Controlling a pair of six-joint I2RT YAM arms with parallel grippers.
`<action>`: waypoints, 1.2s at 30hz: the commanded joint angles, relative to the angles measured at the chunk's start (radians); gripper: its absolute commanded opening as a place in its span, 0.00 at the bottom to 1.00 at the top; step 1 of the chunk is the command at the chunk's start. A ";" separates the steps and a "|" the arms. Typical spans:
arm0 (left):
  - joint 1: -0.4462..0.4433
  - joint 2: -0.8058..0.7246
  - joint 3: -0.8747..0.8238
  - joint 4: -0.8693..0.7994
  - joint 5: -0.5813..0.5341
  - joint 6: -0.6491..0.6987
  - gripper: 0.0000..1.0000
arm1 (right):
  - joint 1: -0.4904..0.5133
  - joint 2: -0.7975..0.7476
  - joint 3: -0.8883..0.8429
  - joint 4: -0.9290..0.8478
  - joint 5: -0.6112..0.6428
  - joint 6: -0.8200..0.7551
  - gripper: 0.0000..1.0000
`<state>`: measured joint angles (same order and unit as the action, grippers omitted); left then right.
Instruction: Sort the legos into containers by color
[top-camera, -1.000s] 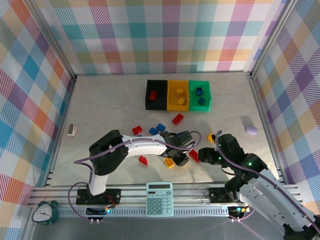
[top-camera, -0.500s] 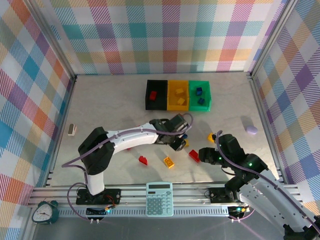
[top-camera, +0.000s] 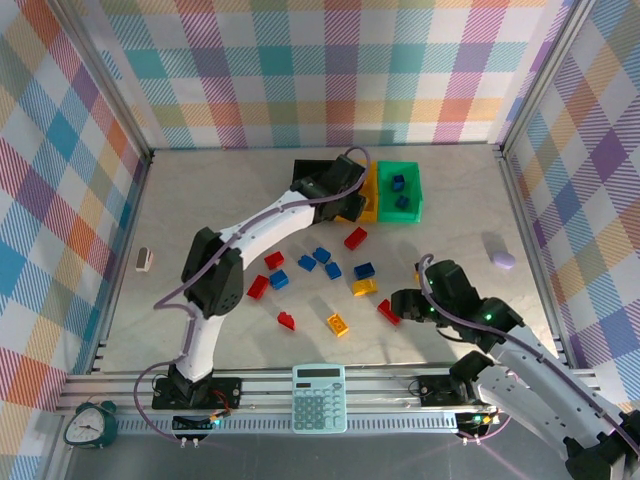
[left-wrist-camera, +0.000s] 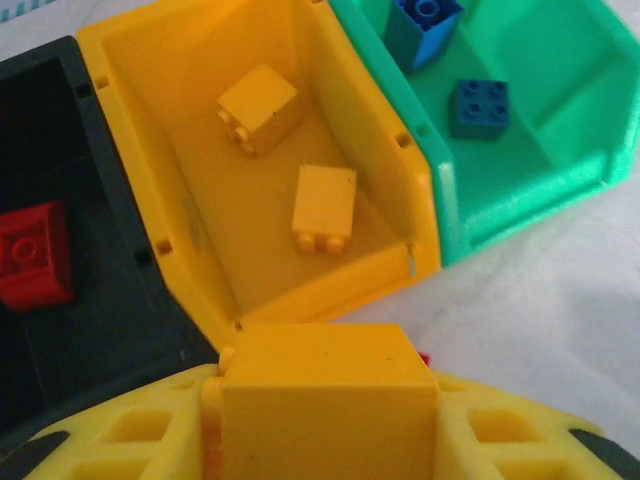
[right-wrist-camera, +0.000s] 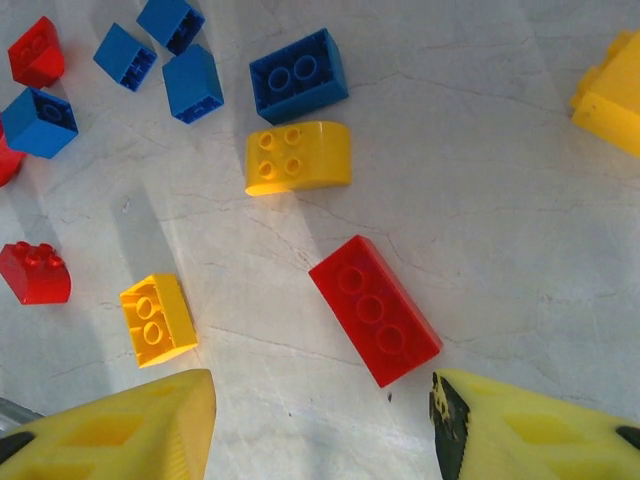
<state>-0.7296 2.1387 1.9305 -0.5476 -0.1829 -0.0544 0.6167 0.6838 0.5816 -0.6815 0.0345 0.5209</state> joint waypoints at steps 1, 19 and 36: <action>0.017 0.090 0.131 -0.014 -0.016 0.018 0.35 | 0.006 0.012 0.060 0.046 0.014 -0.049 0.59; 0.104 0.315 0.411 -0.011 0.012 0.012 0.55 | 0.006 0.039 0.133 0.008 0.010 -0.084 0.60; 0.107 0.010 0.114 0.048 0.109 0.048 0.68 | 0.006 0.114 0.109 0.019 -0.001 -0.091 0.60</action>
<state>-0.6247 2.2826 2.0899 -0.5400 -0.1143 -0.0280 0.6167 0.7891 0.6937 -0.6590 0.0444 0.4541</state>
